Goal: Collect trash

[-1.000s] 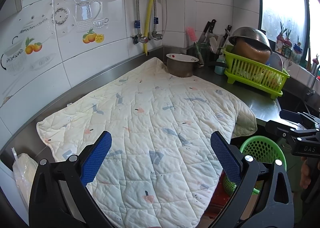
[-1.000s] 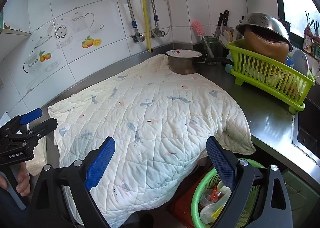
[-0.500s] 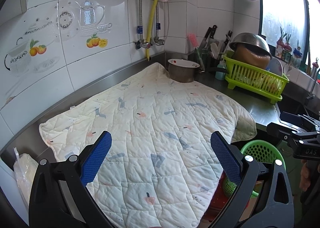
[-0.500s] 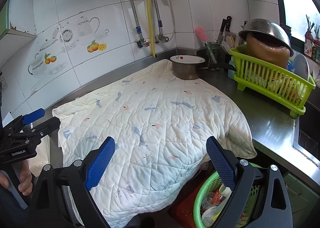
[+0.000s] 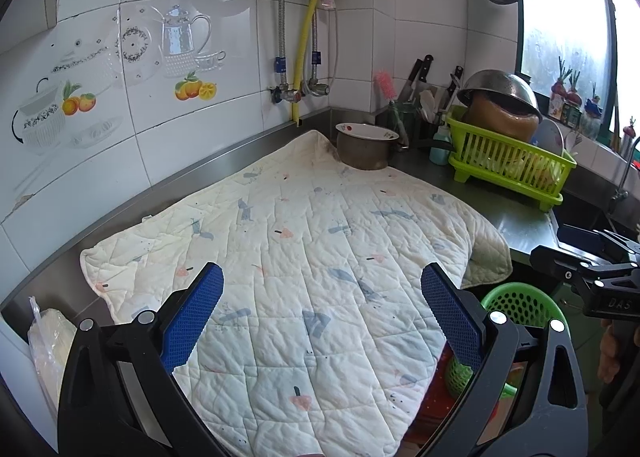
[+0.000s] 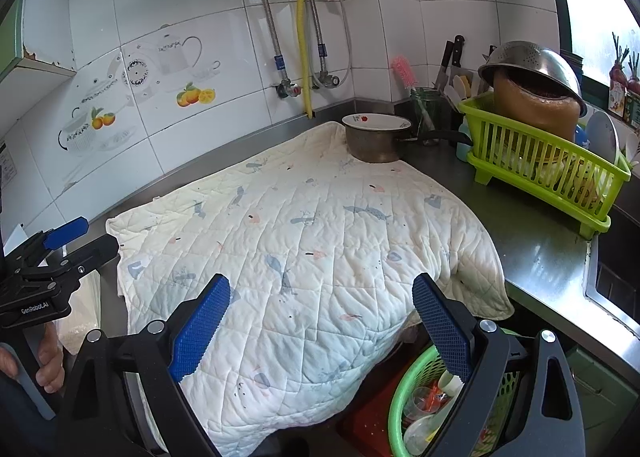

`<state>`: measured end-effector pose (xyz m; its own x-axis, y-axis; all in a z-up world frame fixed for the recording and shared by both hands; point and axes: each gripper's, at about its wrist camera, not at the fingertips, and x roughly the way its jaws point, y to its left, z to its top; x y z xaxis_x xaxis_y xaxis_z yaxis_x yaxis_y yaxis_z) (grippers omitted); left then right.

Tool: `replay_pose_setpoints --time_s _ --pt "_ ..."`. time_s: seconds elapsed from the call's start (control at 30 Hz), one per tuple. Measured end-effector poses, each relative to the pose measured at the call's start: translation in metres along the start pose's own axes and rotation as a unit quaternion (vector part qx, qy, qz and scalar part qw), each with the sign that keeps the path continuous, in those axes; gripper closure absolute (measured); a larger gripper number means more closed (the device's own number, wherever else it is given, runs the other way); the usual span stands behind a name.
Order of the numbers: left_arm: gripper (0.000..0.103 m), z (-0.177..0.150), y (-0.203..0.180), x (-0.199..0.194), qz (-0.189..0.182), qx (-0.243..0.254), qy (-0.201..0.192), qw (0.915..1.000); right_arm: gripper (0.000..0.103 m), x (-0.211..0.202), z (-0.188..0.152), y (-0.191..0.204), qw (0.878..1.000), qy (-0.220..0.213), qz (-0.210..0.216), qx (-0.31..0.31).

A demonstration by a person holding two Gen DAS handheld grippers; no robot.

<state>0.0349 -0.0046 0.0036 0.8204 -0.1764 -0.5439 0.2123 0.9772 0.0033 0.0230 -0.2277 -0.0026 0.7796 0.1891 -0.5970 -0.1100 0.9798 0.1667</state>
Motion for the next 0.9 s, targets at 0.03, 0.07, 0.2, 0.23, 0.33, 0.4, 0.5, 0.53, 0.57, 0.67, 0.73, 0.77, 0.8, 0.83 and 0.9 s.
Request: replay_pose_setpoints --time_s 0.03,0.07,0.2,0.23,0.33,0.4,0.5,0.53,0.57,0.67,0.73,0.77,0.8,0.83,0.9 --pt "0.005 0.0003 -0.0001 -0.0003 0.001 0.001 0.000 1.0000 0.014 0.0001 -0.0001 -0.0002 1.000 0.000 0.000 0.000" --pt "0.005 0.0009 -0.0001 -0.0003 0.000 0.001 0.000 1.0000 0.014 0.0001 -0.0002 -0.0001 1.000 0.000 0.000 0.000" --pt "0.005 0.0027 -0.0006 -0.0005 -0.002 0.005 -0.002 1.0000 0.014 -0.0004 0.0003 -0.0001 1.000 -0.001 -0.001 0.000" --pt "0.005 0.0029 -0.0019 0.0004 -0.002 0.005 -0.003 1.0000 0.014 -0.0006 0.0007 -0.0003 1.000 -0.001 -0.001 0.002" --pt "0.005 0.0023 -0.0027 0.0015 -0.008 0.005 -0.002 1.0000 0.014 -0.0003 0.0010 -0.0006 1.000 0.000 -0.003 0.003" --pt "0.005 0.0023 -0.0030 0.0013 -0.008 0.006 -0.006 0.9999 0.014 -0.0004 0.0010 -0.0007 1.000 -0.001 -0.003 0.004" --pt "0.005 0.0027 -0.0029 -0.0002 -0.004 0.007 -0.012 0.9999 0.014 -0.0004 0.0009 -0.0019 1.000 -0.001 -0.002 0.004" --pt "0.005 0.0031 -0.0025 -0.0001 -0.006 0.007 -0.011 0.9999 0.014 -0.0003 0.0009 -0.0020 1.000 -0.001 -0.002 0.004" --pt "0.005 0.0034 -0.0024 -0.0001 -0.006 0.007 -0.011 0.9999 0.014 -0.0005 0.0006 -0.0021 1.000 -0.001 -0.002 0.004" --pt "0.005 0.0030 -0.0027 -0.0005 -0.009 0.006 -0.011 0.9999 0.014 -0.0001 0.0003 -0.0018 1.000 -0.001 -0.001 0.004" --pt "0.005 0.0028 -0.0035 -0.0005 -0.007 0.008 -0.010 0.9999 0.014 0.0001 0.0007 -0.0012 1.000 -0.001 0.000 0.003" --pt "0.005 0.0027 -0.0035 -0.0002 -0.007 0.009 -0.009 0.9999 0.014 -0.0001 0.0006 -0.0006 1.000 -0.001 0.000 0.003" --pt "0.005 0.0026 -0.0035 -0.0001 -0.008 0.009 -0.009 0.9999 0.014 -0.0003 0.0007 -0.0004 1.000 -0.002 0.000 0.003" --pt "0.005 0.0027 -0.0034 -0.0001 -0.009 0.009 -0.009 0.9999 0.014 -0.0003 0.0007 -0.0003 1.000 -0.001 0.000 0.003" --pt "0.005 0.0026 -0.0036 0.0000 -0.007 0.009 -0.009 0.9999 0.014 -0.0004 0.0006 -0.0005 1.000 -0.002 0.000 0.004"
